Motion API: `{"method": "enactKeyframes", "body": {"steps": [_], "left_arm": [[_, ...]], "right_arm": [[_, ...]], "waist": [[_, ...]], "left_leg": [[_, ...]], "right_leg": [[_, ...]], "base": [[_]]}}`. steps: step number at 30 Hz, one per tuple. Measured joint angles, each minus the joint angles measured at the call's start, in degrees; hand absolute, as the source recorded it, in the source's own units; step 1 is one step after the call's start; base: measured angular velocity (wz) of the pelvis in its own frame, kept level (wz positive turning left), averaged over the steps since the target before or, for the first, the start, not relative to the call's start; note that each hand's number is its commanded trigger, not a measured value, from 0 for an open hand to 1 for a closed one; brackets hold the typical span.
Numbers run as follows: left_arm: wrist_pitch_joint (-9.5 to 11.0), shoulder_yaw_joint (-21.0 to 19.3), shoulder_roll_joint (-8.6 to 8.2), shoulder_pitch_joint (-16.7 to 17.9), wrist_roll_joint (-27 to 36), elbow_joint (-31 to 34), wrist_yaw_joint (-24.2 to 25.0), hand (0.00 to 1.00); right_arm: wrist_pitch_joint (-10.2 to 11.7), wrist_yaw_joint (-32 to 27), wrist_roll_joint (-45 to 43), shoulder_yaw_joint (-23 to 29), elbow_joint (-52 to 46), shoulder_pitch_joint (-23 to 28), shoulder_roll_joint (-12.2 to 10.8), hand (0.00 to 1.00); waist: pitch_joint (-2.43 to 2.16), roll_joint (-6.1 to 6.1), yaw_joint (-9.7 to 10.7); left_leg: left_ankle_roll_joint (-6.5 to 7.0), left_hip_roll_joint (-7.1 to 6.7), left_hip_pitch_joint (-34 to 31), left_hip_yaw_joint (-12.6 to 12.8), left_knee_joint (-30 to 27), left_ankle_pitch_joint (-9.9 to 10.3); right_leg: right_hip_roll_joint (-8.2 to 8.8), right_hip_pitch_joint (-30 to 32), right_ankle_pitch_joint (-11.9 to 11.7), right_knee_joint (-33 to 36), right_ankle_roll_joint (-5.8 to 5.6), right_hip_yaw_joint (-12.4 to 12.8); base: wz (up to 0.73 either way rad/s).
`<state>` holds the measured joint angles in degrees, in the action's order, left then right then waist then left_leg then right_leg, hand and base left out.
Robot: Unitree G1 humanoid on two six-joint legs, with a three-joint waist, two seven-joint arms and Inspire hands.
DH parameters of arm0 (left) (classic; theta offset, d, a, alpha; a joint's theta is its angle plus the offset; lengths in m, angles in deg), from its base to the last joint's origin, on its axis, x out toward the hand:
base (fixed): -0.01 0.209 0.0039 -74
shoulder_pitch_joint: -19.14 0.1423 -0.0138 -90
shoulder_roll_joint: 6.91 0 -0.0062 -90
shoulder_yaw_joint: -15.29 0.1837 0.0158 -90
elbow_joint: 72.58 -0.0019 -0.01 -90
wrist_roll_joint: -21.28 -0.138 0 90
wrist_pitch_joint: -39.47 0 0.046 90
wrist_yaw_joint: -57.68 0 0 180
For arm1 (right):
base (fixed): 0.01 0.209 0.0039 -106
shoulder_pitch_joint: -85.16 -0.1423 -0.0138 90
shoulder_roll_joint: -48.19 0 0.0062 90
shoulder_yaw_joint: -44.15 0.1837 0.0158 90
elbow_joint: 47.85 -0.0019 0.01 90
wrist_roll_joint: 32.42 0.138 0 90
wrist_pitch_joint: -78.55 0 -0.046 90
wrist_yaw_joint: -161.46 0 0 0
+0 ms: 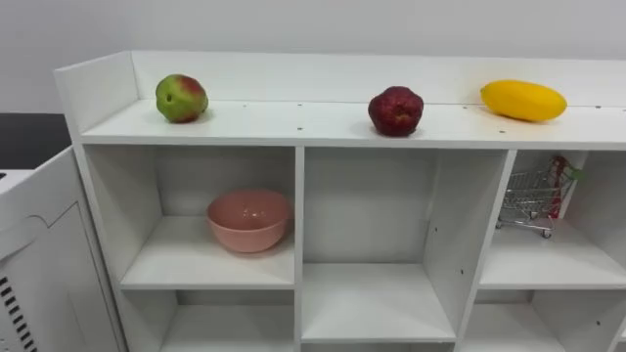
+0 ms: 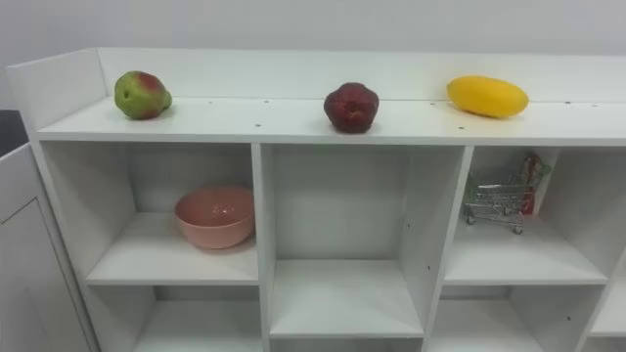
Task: Arrange fruit in the closet
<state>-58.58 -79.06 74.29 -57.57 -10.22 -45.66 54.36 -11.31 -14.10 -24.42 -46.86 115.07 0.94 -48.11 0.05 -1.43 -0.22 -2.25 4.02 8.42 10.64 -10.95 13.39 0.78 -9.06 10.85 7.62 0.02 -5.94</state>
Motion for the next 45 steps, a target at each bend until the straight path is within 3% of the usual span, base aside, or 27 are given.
{"method": "enactKeyframes", "body": {"steps": [18, 25, 29, 33, 34, 39, 45], "left_arm": [[0.9, -0.1, 0.01, 0.1, 0.0, 1.2, -1.6, 0.0], [1.7, -0.1, -0.34, 0.3, 0.6, 1.2, -2.2, 0.0], [3.5, -1.4, 0.26, 0.6, 3.3, 1.3, -2.9, 0.0], [5.1, -1.7, 0.88, 0.9, 3.4, 1.6, -5.0, 0.0], [5.3, -1.8, 0.89, 1.2, 3.4, 2.0, -5.2, 0.0], [5.6, -2.1, 0.77, 2.6, 3.8, 3.7, -5.4, 0.0], [5.9, -1.5, 0.64, 3.1, 3.5, 3.7, -5.1, 0.0]], "right_arm": [[-0.1, -3.2, 7.5, 0.2, 0.0, 0.8, -1.0, 0.0], [-0.2, -7.9, 9.6, 5.3, -2.5, 0.7, -1.2, 0.0], [0.2, -14.1, 9.5, 10.8, -13.0, -1.1, -1.1, 0.0], [1.7, -20.5, 8.9, 11.4, -33.2, -1.5, -0.7, 0.0], [2.0, -21.3, 8.3, 11.4, -36.1, -1.4, -0.6, 0.0], [4.3, -28.1, 4.7, 11.4, -55.6, -2.2, -0.6, 0.0], [6.7, -31.7, 0.9, 11.3, -65.4, -5.4, -0.2, 0.0]], "waist": [[0.1, -0.44, 0.0], [0.1, -0.43, 0.3], [0.21, -0.91, 1.3], [0.74, -1.29, 1.4], [0.84, -0.85, 1.4], [0.34, -1.35, 1.1], [0.17, -0.8, 1.1]], "left_leg": [[0.0, -0.09, 0.6, 0.1, 0.2, 0.0], [0.04, -0.27, 0.8, -0.2, 0.2, 0.0], [0.05, -0.33, 1.3, -0.2, 0.2, 0.0], [0.05, -0.37, 1.2, 0.0, 0.2, 0.0], [0.05, -0.37, 1.1, 0.0, 0.2, 0.0], [0.04, -0.45, 1.1, 0.0, 0.7, 0.0], [0.04, -0.41, 0.9, -0.5, 0.4, 0.0]], "right_leg": [[0.02, -0.2, 0.1, 0.2, -0.04, 0.4], [0.21, -0.3, 0.1, 0.3, -0.11, 0.3], [0.15, -0.3, 0.1, 0.6, -0.13, 1.1], [0.17, 0.1, 0.1, 0.9, -0.2, 1.2], [0.16, 0.1, 0.2, 0.9, -0.22, 1.2], [0.14, 0.2, 0.2, 0.6, -0.25, 1.2], [0.17, 0.6, 0.2, 1.0, -0.25, 0.1]], "base": [[-0.01], [0.0], [-0.08], [-0.04], [0.0], [0.0], [-0.03]]}}
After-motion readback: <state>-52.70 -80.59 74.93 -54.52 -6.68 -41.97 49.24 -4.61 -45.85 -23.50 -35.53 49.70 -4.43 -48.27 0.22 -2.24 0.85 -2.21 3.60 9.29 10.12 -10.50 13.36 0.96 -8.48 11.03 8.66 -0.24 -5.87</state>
